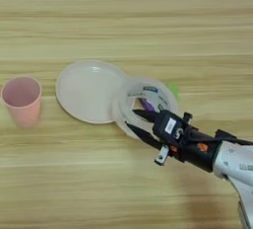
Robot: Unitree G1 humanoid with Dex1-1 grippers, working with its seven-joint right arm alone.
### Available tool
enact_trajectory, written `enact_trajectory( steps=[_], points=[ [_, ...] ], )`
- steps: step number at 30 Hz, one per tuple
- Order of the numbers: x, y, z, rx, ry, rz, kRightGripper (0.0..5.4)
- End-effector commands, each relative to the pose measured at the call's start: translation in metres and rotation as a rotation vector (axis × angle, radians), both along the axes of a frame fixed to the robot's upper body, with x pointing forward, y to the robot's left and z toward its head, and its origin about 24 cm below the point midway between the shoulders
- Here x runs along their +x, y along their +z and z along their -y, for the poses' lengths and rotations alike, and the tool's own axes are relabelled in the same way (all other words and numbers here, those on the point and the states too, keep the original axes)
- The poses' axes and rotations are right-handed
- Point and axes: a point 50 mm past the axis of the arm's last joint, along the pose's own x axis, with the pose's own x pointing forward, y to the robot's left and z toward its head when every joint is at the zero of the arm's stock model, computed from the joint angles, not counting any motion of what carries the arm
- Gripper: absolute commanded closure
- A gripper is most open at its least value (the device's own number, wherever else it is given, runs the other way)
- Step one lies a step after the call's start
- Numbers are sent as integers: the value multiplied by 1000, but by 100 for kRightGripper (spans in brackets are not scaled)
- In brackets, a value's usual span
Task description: Move the objects on the table
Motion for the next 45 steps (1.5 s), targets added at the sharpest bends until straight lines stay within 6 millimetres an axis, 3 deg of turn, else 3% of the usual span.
enact_trajectory(
  steps=[1,10,27,34,45],
  points=[
    [-8,16,1,-35,64,43,412],
    [-20,4,3,-60,102,-52,412],
    [-14,-25,-3,-97,106,-105,416],
    [-6,-22,-2,-53,71,-50,317],
    [13,6,0,151,-53,110,209]
  ],
)
